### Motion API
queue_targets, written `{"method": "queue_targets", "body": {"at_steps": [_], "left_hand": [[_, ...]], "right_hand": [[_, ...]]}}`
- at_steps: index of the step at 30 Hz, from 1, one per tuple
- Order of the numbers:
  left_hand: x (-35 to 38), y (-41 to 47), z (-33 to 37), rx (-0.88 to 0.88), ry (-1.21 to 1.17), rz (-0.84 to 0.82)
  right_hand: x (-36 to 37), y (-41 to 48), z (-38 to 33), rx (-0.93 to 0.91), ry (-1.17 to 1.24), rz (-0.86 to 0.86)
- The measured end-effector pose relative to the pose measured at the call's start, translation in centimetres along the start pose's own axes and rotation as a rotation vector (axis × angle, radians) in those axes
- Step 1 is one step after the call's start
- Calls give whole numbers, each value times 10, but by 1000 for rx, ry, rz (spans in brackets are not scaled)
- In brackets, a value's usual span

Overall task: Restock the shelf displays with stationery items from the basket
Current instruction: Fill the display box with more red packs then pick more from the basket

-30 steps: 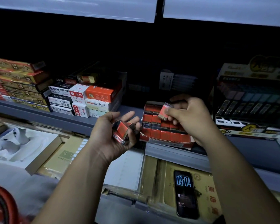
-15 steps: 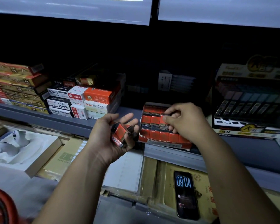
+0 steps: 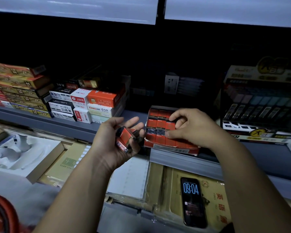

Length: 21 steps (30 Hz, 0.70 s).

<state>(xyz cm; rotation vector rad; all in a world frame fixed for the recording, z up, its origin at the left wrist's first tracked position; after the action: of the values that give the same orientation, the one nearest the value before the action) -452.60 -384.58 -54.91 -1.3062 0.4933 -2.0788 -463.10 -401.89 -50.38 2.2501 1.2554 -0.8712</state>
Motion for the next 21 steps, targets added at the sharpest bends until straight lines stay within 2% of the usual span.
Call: {"method": "queue_targets", "body": {"at_steps": [9, 12, 14, 17, 21], "left_hand": [[1, -3, 2, 11, 81, -10], [5, -7, 4, 10, 157, -56], [8, -9, 2, -14, 193, -96], [13, -11, -4, -68, 256, -172], [24, -18, -15, -130, 357, -309]], "right_hand": [[-1, -1, -5, -34, -22, 100], [0, -4, -21, -131, 47, 223], [5, -6, -37, -222, 115, 247], [25, -6, -58, -279, 376, 109], [49, -10, -66, -164, 548, -85]]}}
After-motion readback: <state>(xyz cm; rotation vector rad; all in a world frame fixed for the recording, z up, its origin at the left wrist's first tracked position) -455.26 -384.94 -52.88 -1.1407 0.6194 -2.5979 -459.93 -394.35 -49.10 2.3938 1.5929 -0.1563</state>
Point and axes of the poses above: each hand's wrist, its own y-axis towards the middle knuckle, its own x-axis out of the palm, z = x × y, the point moved 7 cm from there along y, towards the middle knuckle, and after that the axes turned 10 degrees about -x, right-handed, at the moved point
